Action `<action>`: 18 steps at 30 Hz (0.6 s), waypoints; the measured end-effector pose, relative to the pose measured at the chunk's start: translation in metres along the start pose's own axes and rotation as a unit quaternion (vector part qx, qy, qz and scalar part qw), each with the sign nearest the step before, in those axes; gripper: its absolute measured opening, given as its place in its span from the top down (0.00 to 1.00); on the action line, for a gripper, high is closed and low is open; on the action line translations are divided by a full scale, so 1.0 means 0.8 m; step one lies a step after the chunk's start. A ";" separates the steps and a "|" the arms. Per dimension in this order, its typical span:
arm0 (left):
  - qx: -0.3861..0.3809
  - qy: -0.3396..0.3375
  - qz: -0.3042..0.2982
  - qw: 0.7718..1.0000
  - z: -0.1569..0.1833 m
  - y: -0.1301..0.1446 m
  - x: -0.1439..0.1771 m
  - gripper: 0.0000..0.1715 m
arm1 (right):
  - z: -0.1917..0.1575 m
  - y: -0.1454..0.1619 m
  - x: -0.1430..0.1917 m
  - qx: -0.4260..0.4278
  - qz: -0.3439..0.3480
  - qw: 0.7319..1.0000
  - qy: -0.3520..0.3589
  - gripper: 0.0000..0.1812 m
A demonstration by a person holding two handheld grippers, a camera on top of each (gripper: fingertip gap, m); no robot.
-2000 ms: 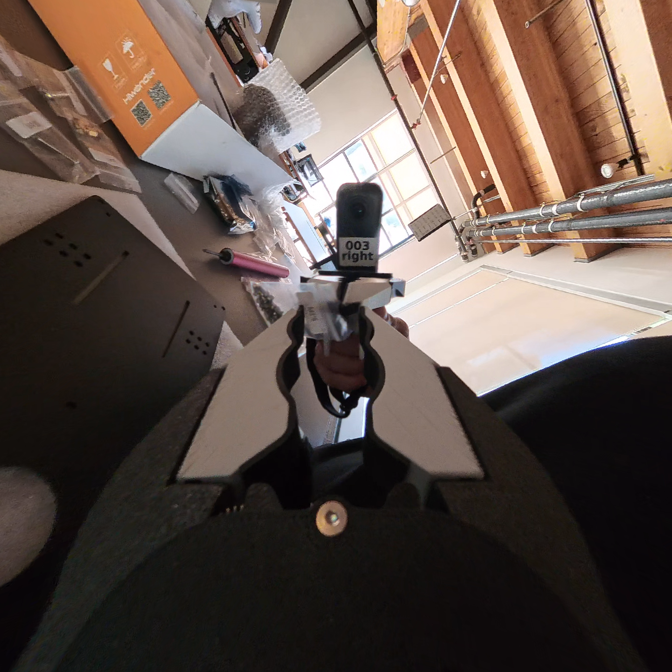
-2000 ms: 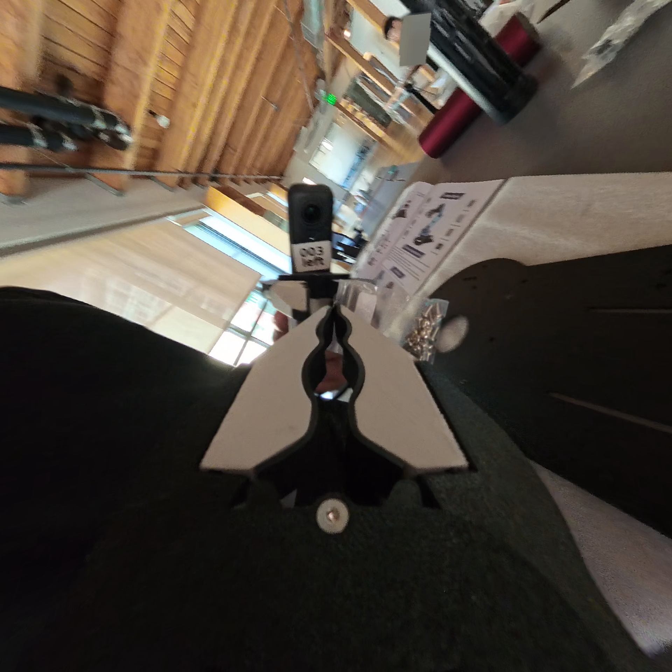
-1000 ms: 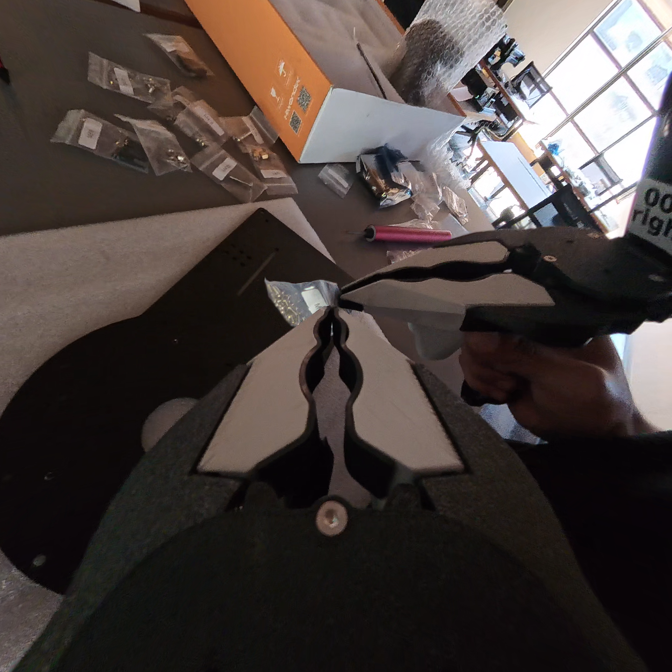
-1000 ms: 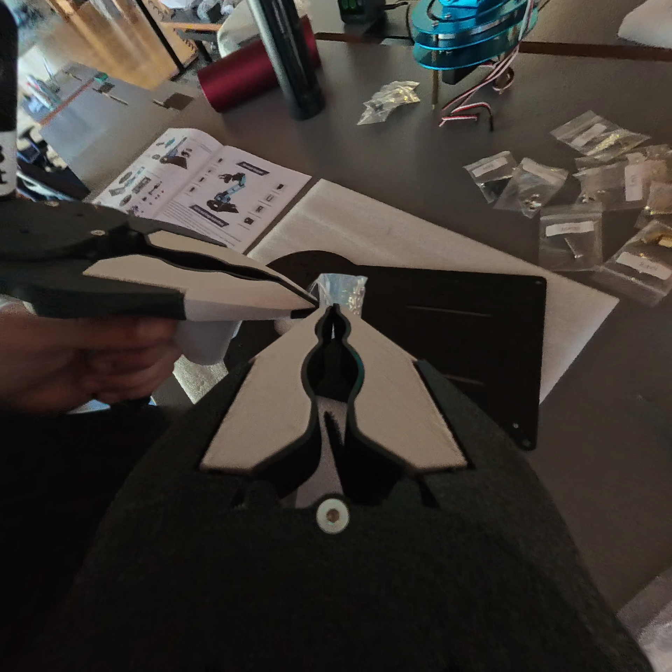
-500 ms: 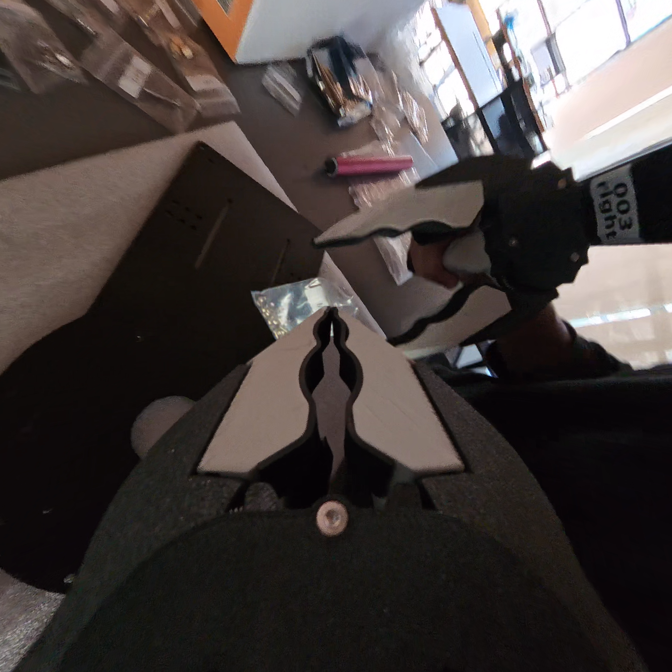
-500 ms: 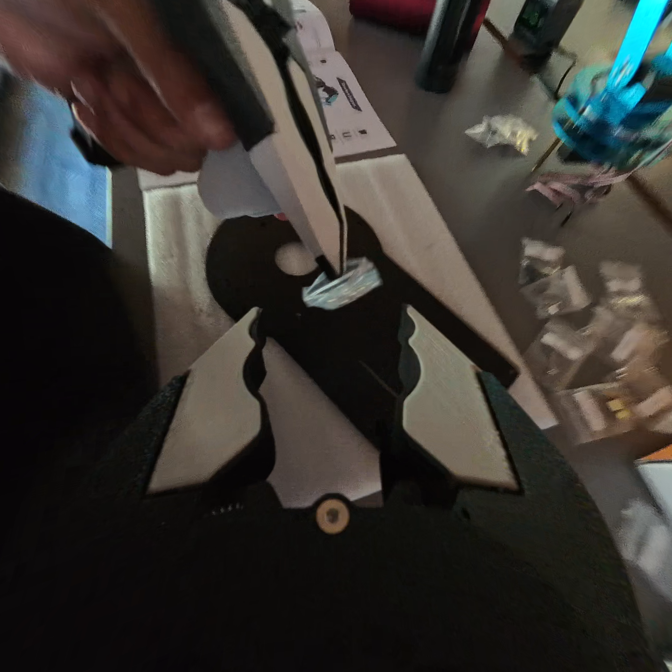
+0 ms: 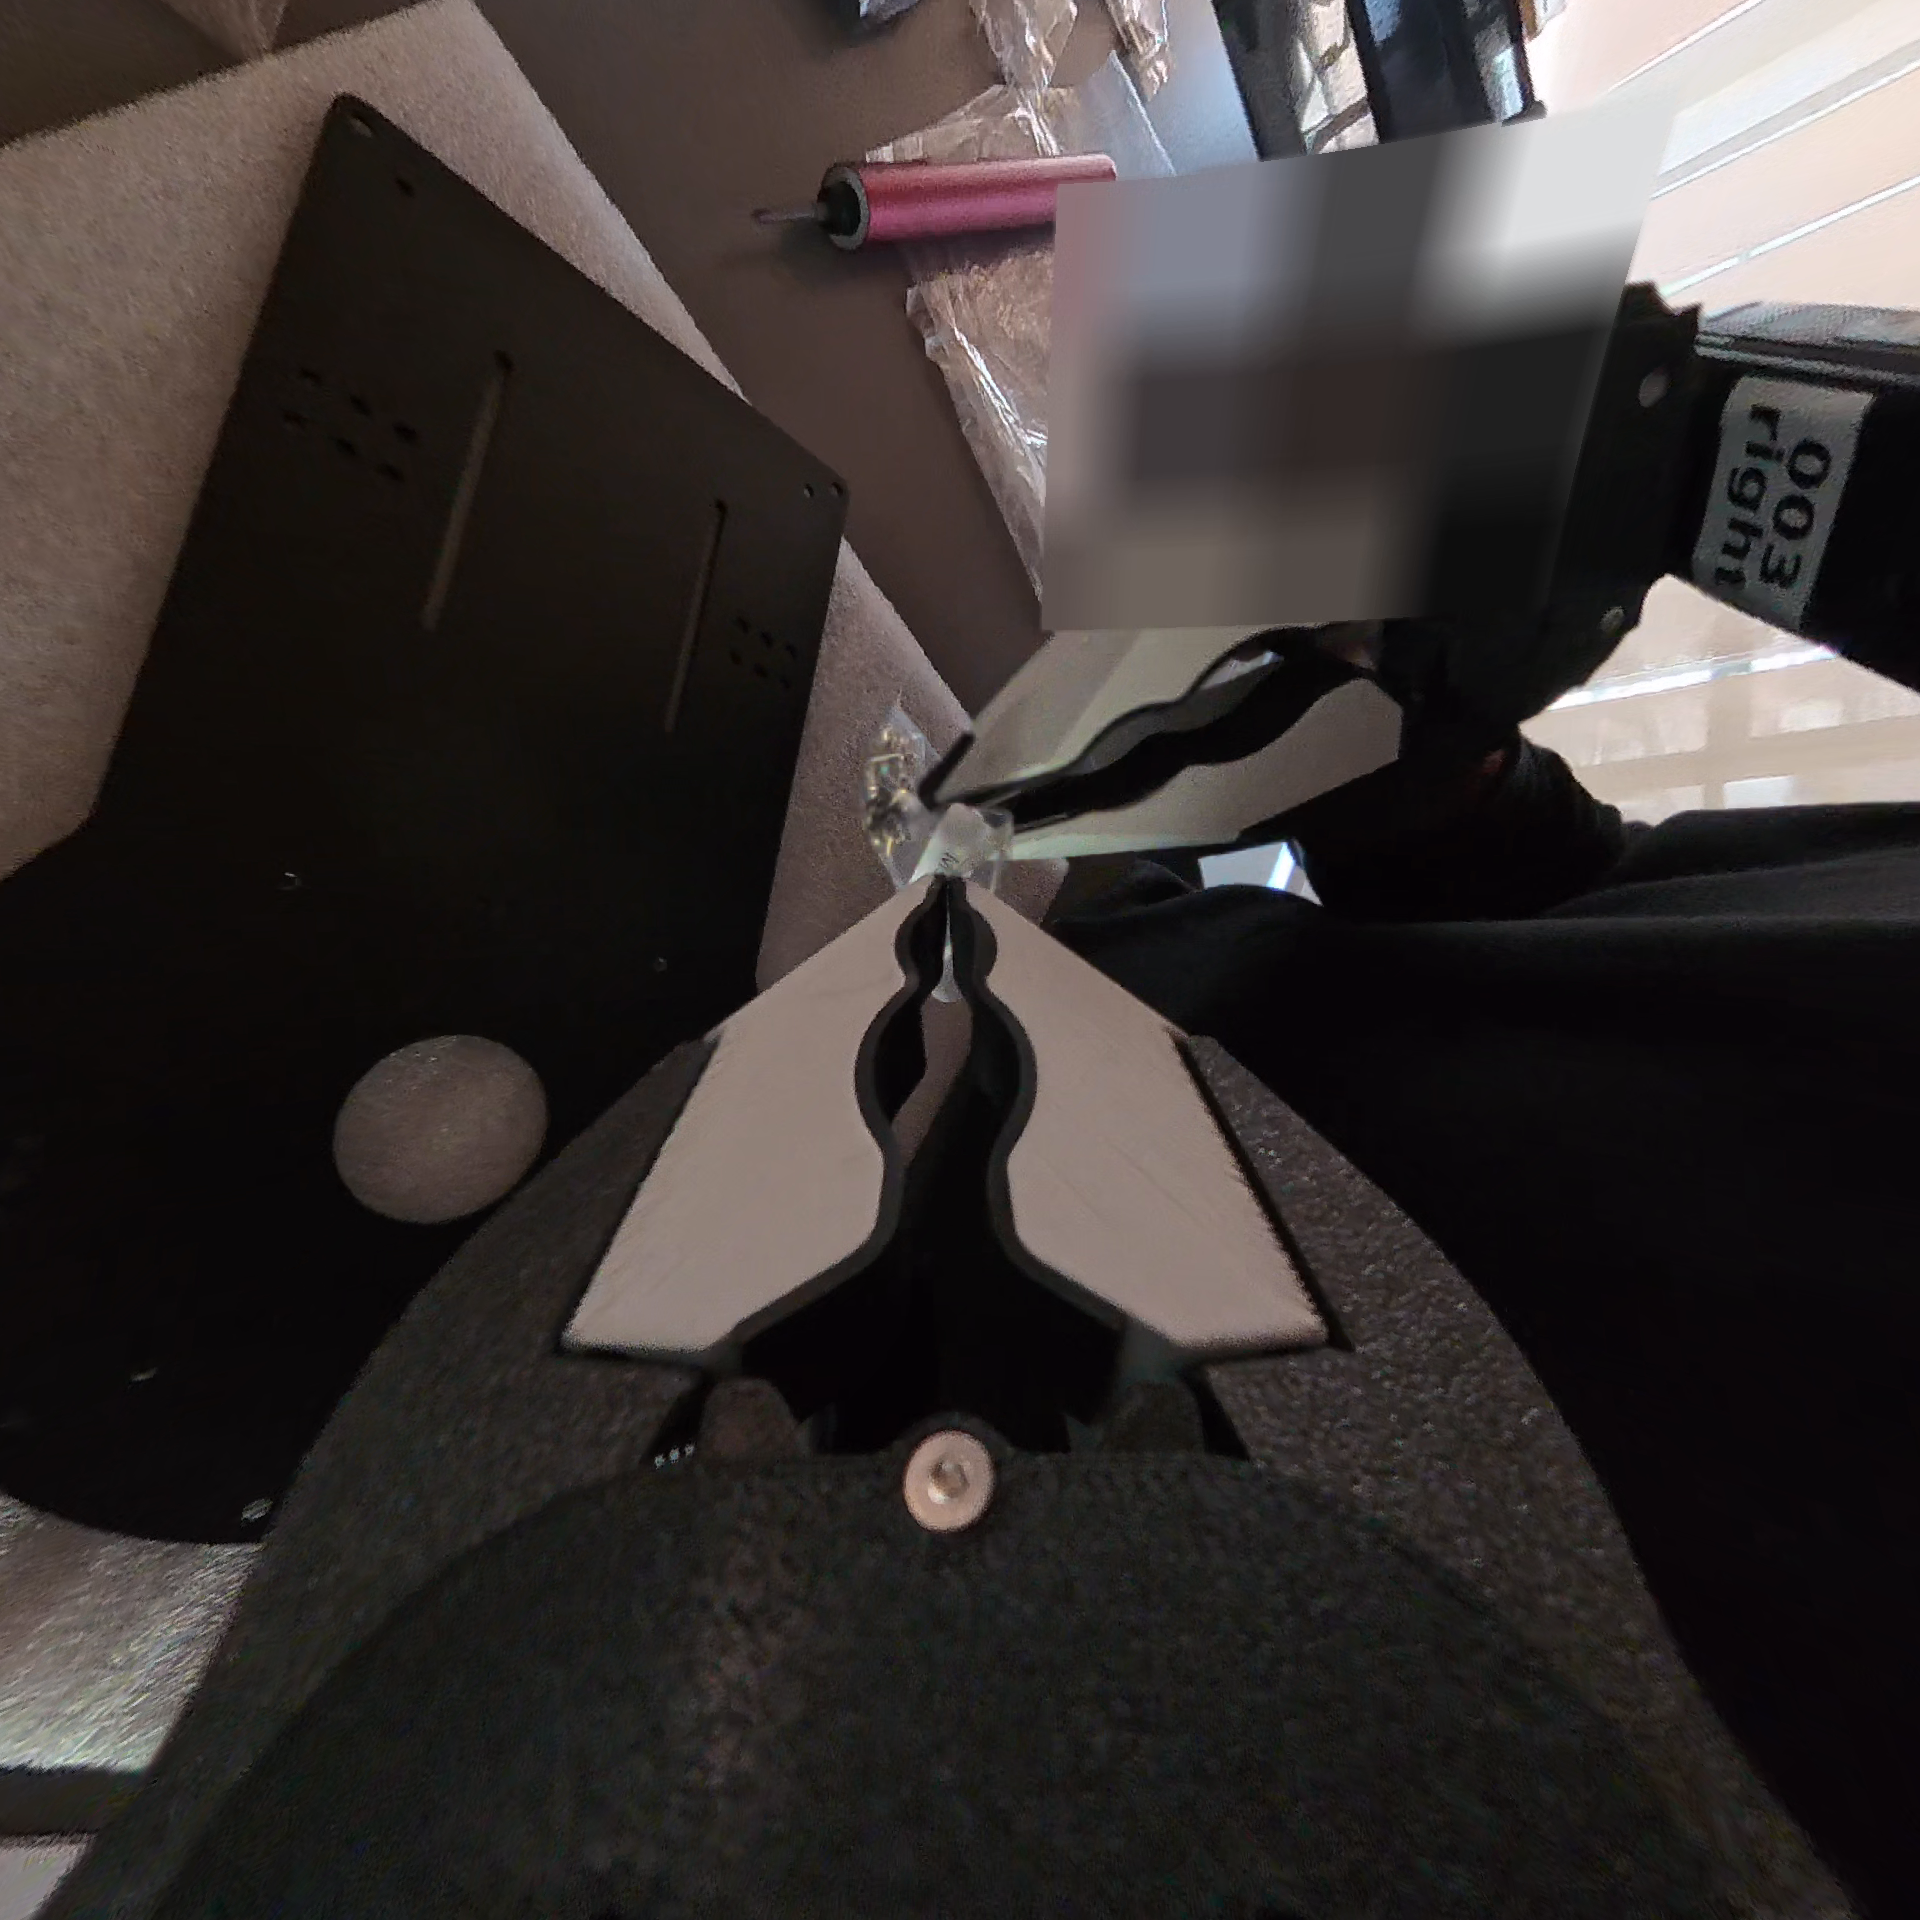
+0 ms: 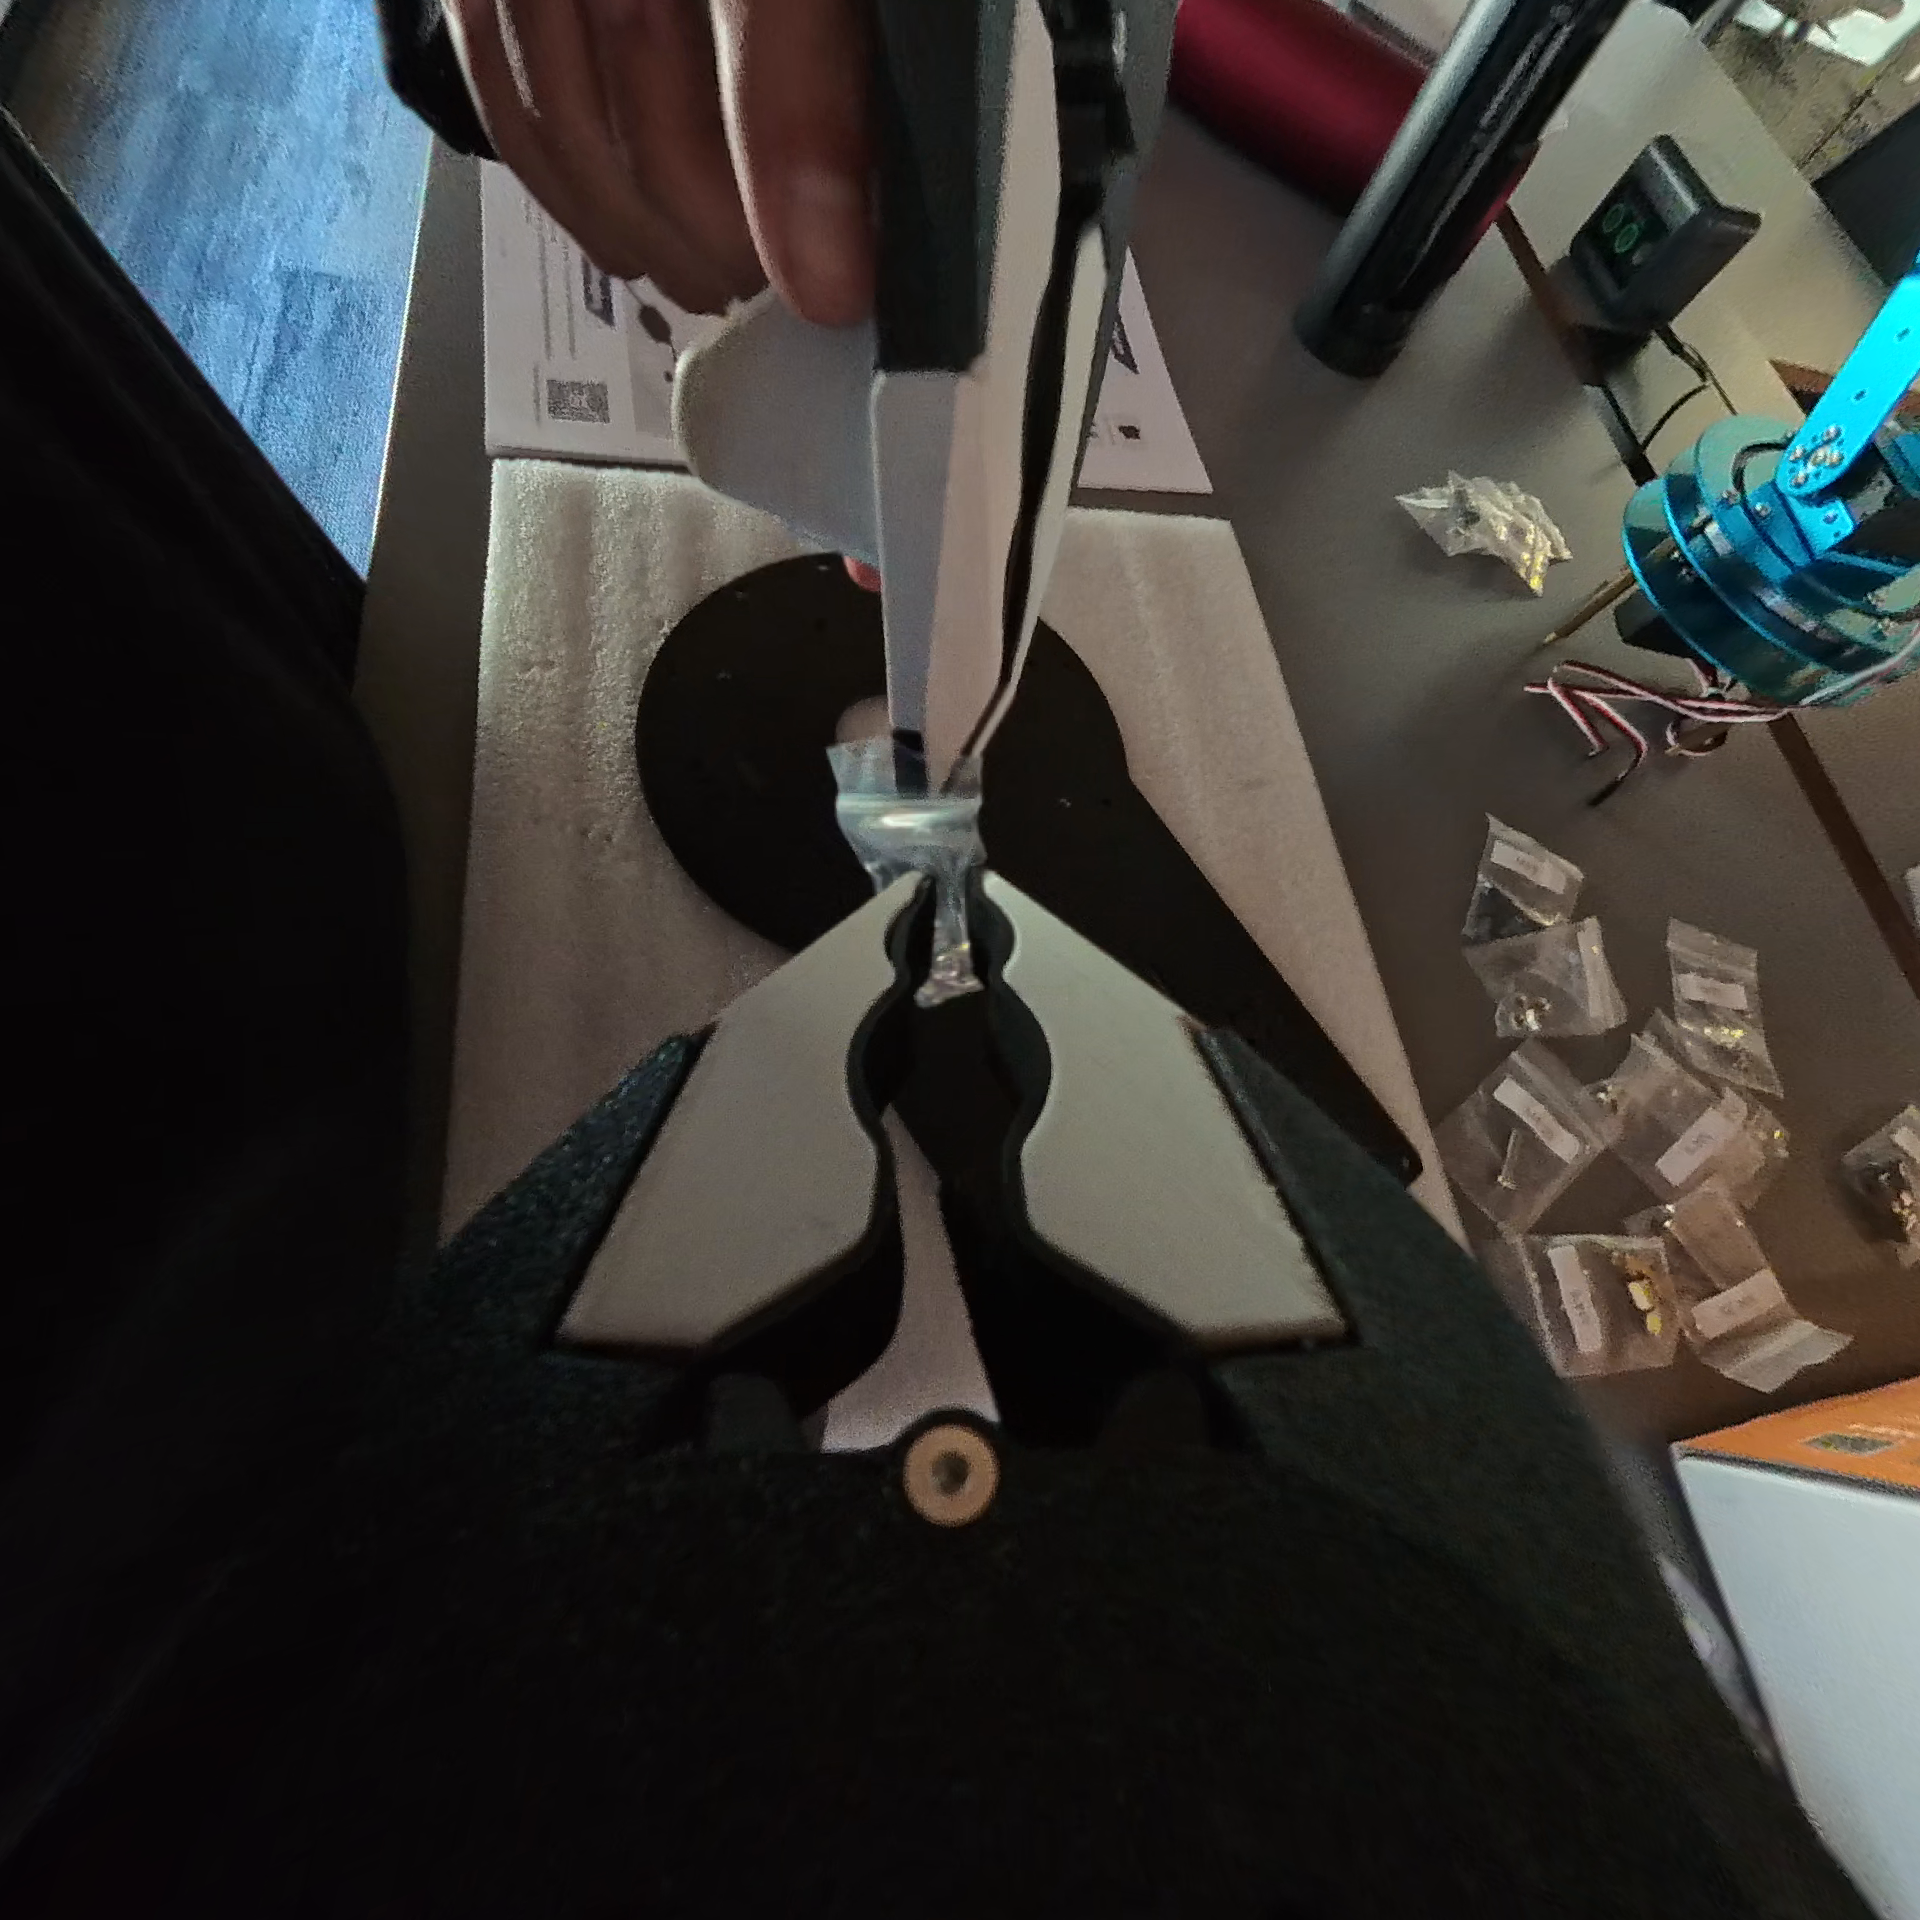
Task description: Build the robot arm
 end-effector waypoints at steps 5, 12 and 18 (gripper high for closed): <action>-0.022 -0.011 0.012 1.000 0.007 -0.011 0.011 1.00 | 0.004 0.007 0.016 -0.106 0.072 0.992 -0.012 0.69; 0.041 0.051 0.039 0.997 0.010 -0.018 0.012 1.00 | -0.005 -0.024 0.007 -0.021 0.073 0.995 0.060 0.64; 0.020 0.058 0.012 0.998 0.014 -0.014 0.011 1.00 | -0.003 -0.020 0.001 -0.025 0.057 0.998 0.023 0.82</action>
Point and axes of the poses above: each gripper's, where its closed fingertips meet, x back along the fingers, y out of its underside, z = x × y across the jaws, the point moved 6 cm from there along x, back along the fingers, and after that the axes turned 2 degrees about z, right-handed, at the moved point
